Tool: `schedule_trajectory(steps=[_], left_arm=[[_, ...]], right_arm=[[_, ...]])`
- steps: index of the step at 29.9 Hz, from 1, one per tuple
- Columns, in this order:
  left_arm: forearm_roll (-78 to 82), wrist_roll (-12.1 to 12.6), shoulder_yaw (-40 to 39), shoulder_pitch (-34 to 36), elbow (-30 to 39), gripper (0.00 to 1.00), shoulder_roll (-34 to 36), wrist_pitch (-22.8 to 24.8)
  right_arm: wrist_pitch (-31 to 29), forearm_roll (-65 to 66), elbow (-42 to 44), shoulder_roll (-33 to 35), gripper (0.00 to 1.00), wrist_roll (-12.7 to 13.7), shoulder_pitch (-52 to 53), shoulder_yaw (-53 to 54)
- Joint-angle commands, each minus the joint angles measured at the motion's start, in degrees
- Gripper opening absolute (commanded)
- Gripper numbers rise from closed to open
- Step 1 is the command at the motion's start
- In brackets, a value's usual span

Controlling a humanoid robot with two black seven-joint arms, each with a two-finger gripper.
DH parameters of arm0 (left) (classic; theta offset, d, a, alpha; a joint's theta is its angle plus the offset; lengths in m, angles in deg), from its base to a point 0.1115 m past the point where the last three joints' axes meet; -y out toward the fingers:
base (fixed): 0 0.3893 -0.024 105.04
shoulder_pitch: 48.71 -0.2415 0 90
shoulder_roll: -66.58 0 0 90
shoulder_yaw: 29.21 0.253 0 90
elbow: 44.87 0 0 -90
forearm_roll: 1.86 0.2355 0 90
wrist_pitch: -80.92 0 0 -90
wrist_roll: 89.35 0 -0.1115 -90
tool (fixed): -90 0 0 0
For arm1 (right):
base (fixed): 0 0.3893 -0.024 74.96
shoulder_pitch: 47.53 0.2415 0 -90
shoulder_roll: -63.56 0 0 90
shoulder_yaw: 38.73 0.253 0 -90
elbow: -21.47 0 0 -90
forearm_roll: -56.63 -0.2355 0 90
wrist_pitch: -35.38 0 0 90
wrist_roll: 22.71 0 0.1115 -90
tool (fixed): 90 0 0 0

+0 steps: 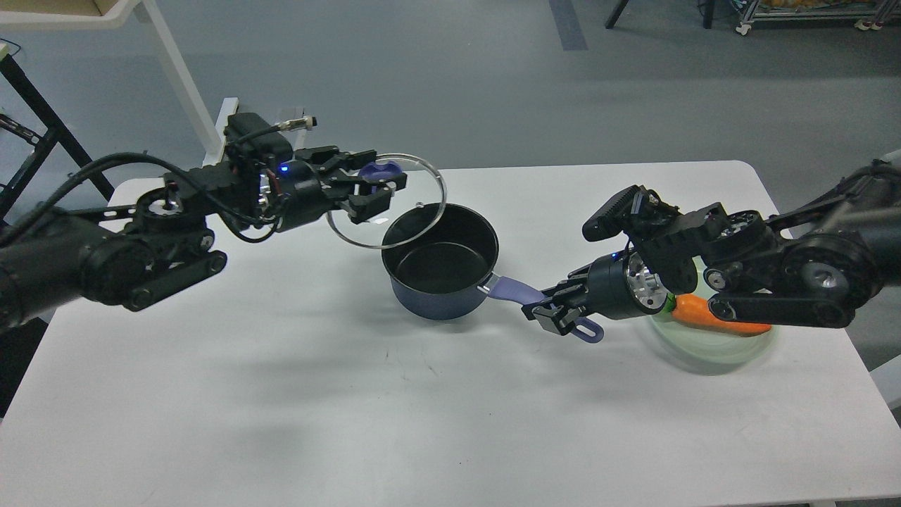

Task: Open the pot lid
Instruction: 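Move the glass lid away from the pot and set it on the table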

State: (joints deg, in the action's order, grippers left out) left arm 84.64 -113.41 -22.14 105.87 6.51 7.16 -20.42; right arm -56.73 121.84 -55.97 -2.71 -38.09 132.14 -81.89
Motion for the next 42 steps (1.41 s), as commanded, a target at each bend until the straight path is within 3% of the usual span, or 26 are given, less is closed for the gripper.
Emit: schedule_trajectory(steps=[1, 8, 16, 25, 28, 32, 42], left_arm=[[-1.17, -0.37, 0.84, -1.04, 0.03, 0.48, 6.59, 0.17], [-1.34, -0.72, 2.69, -8.85, -2.77, 0.49, 12.58, -0.35], [-1.69, -1.17, 2.69, -16.24, -11.82, 0.5, 9.95, -4.31], [-4.15, -1.08, 2.69, -18.36, -13.76, 0.51, 7.84, -4.49], [-5.03, -0.99, 2.69, -18.36, -13.77, 0.58, 7.92, -4.49], [-6.17, -1.08, 2.69, -18.27, -13.77, 0.77, 7.92, -4.49], [-6.18, -2.22, 2.51, -17.92, -13.68, 0.85, 7.92, -4.49]], right_arm=[[0.0, -0.08, -0.08, 0.09, 0.28, 0.0, -0.02, 0.0], [0.0, -0.08, -0.17, 0.26, 0.28, 0.0, 0.06, 0.0], [0.0, -0.08, -0.17, 0.26, 0.28, 0.0, 0.06, 0.0], [0.0, -0.08, -0.17, 0.26, 0.28, 0.0, -0.02, 0.0], [0.0, -0.08, -0.17, 0.27, 0.28, 0.0, -0.02, 0.0], [0.0, -0.08, -0.17, 0.26, 0.3, 0.0, 0.06, 0.0], [0.0, -0.08, -0.08, 0.35, 0.33, 0.0, 0.07, 0.09]])
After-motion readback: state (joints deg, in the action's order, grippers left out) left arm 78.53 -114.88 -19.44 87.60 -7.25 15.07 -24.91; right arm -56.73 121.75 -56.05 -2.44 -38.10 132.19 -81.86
